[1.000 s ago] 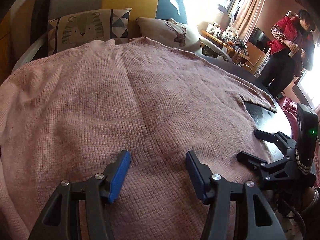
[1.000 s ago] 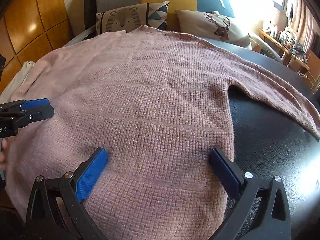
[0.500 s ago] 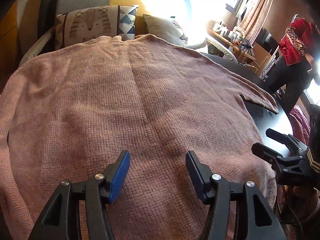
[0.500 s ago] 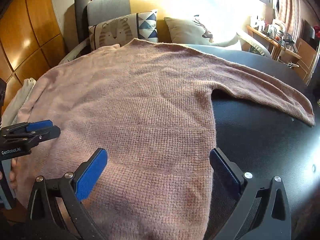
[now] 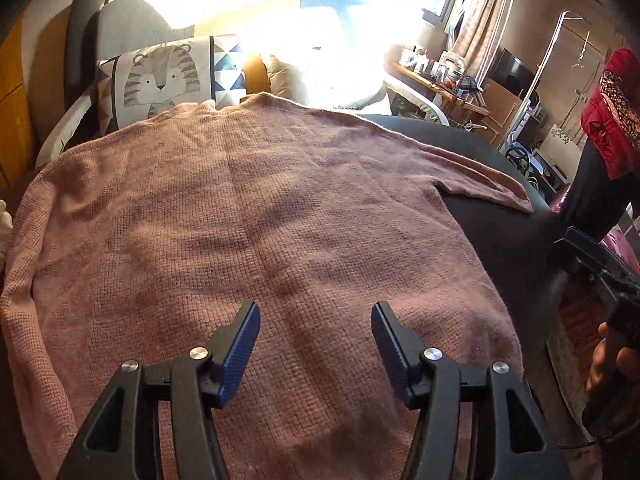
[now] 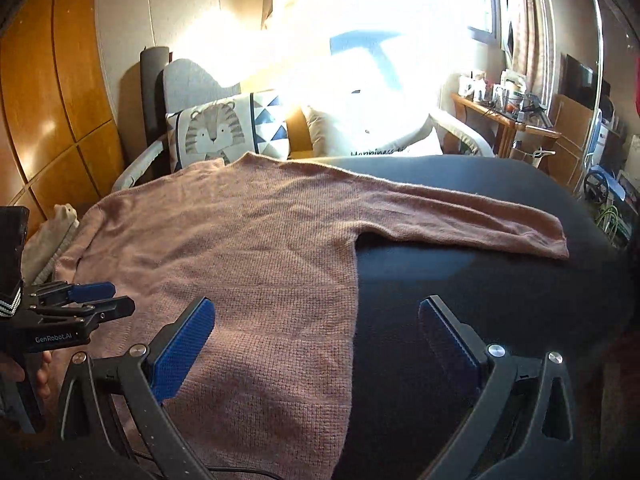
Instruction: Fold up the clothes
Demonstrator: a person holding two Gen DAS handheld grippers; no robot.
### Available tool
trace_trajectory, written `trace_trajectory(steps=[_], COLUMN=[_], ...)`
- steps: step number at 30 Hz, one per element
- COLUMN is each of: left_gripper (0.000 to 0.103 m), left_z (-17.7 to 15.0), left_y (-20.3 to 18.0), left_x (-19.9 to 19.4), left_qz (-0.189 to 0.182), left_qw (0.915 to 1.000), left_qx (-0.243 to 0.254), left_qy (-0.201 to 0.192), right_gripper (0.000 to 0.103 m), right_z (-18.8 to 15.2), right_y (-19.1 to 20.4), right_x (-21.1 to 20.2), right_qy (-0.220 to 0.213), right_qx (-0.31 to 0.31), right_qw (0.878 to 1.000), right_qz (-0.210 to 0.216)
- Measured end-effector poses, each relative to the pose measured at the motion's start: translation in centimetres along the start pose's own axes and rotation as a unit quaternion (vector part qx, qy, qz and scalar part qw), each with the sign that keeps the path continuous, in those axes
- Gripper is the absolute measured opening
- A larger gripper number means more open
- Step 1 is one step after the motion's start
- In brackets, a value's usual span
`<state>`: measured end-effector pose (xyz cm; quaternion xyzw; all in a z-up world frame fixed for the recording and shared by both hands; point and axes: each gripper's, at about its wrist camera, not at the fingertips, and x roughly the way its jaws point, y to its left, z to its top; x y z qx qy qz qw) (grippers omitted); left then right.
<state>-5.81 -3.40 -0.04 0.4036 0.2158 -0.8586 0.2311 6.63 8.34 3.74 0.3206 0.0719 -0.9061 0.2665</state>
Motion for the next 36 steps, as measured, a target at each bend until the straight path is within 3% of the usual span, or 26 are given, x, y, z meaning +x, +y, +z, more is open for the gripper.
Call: trace_trajectory(steps=[9, 15, 25, 36], left_gripper=[0.059, 0.059, 0.059, 0.059], left_z=[1.7, 0.8, 0.1, -0.7], left_y=[-3.3, -5.2, -5.9, -5.2], left_x=[-6.1, -9.3, -9.6, -8.5], left_qz=[-0.015, -0.024, -0.034, -0.037], left_qw=[0.9975, 0.994, 0.9935, 0.9949], left_qx=[0.036, 0.055, 0.061, 0.054], left_qy=[-0.058, -0.091, -0.09, -0.077], right_gripper=[0.103, 0.103, 0.103, 0.103], right_z=[2.7, 3.1, 3.1, 1.6], right_y=[1.5, 3.4, 4.3, 2.9], right_x=[-8.0, -11.9, -13.3, -9.9], right_qy=[-0.106, -0.156, -0.164, -0.116], right_qx=[-0.014, -0.038, -0.041, -0.006], right_qw=[0.994, 0.987, 0.986, 0.993], right_qz=[-0.003, -0.002, 0.003, 0.001])
